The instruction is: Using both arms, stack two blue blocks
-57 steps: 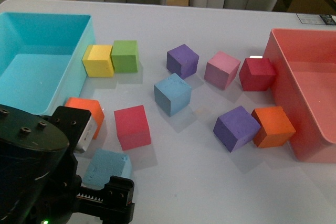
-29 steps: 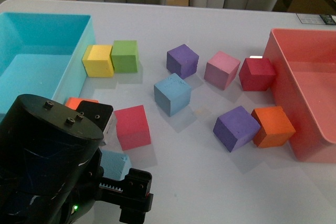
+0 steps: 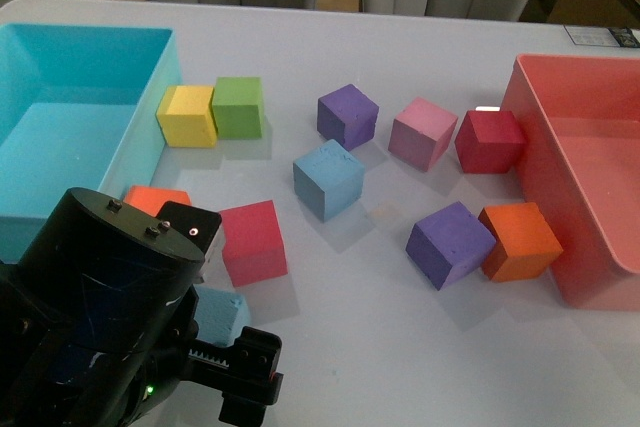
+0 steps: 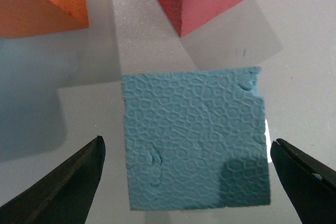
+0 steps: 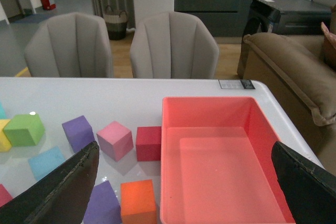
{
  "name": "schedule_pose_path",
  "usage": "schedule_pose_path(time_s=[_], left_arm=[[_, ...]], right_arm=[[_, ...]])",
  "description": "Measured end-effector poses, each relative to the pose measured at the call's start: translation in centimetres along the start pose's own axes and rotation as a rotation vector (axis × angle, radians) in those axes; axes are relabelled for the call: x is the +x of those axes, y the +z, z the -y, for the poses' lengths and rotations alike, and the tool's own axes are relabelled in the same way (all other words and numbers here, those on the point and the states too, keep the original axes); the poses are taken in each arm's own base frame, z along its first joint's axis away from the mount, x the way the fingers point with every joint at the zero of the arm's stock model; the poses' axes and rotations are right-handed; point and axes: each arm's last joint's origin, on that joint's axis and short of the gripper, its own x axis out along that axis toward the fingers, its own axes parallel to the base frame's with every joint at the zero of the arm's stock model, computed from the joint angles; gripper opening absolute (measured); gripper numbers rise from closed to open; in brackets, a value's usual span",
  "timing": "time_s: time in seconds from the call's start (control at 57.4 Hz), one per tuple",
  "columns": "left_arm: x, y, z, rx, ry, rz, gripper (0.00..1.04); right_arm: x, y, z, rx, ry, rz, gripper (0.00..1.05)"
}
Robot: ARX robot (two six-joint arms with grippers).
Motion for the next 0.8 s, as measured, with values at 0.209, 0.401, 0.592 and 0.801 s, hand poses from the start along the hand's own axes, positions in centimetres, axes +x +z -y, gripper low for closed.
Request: schedule_pose_path(time_s=[0.209, 0.401, 0.592, 0.801], left_arm=[[0.8, 0.0, -0.2, 0.020, 0.008, -0.009, 0.96], [1.1, 0.2, 0.1, 0.035, 0.004, -0.009, 0.82], [0.8, 0.1, 0.3, 0.053, 0.002, -0.032, 0.57], [-2.1, 0.4, 0.2, 0.139, 0.010, -0.043, 0.46]], right_arm=[[0.0, 0.0, 0.0, 0.000, 0.000, 0.000, 0.96], [0.0, 0.0, 0.0, 0.000, 0.000, 0.000, 0.96], [0.0, 0.0, 0.0, 0.000, 0.000, 0.000, 0.96], [0.0, 0.0, 0.0, 0.000, 0.000, 0.000, 0.96]])
